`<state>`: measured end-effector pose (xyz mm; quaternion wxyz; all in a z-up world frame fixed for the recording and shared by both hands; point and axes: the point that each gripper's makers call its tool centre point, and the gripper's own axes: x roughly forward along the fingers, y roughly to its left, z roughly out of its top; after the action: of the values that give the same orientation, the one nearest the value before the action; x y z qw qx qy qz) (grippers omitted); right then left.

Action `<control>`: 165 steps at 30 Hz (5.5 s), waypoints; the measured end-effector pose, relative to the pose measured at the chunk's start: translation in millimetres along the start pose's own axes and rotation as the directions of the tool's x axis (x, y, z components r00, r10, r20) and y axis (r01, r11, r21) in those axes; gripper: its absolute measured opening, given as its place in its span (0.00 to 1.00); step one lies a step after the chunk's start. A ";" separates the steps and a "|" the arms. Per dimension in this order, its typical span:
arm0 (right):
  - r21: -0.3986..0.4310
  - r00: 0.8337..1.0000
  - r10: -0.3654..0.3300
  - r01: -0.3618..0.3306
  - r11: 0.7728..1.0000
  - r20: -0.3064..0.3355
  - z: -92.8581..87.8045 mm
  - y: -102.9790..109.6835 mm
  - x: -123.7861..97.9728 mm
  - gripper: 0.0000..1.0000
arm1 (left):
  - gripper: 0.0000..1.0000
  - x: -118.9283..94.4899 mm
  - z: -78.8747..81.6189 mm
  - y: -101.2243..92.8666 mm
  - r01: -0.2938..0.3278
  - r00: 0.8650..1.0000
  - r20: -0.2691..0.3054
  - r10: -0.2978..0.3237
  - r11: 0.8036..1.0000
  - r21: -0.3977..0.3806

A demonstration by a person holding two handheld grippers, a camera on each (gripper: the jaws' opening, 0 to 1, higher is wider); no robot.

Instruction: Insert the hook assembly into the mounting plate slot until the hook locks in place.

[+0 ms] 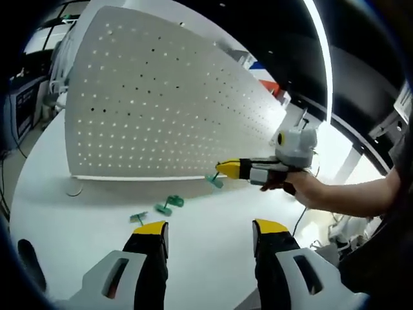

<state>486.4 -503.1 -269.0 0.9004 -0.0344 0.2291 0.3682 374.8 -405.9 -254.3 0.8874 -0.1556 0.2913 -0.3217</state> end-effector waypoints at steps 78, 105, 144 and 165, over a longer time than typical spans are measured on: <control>-0.108 0.940 0.247 -0.227 0.968 0.234 70.6 150.1 -78.8 0.00 | 0.05 -11.5 28.0 -63.6 0.307 0.950 0.217 -0.225 0.801 -0.514; -0.052 0.943 0.264 -0.259 0.965 0.205 65.2 152.8 -77.7 0.06 | 0.01 -11.3 31.2 -51.4 0.189 0.977 0.163 -0.135 0.904 -0.383; 0.125 0.964 0.254 -0.262 0.957 0.080 35.1 143.0 -82.8 0.08 | 0.01 -12.9 30.7 -45.0 -0.018 0.997 0.079 0.011 0.996 0.087; 0.171 0.974 0.210 -0.222 0.960 0.088 36.7 142.5 -76.0 0.05 | 0.01 -11.6 29.4 -53.5 -0.040 0.996 0.089 0.022 0.978 0.205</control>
<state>356.5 -440.3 -187.7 0.8616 0.0848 0.2325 0.4432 360.0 -435.4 -201.6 0.9154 -0.0719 0.2200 -0.3294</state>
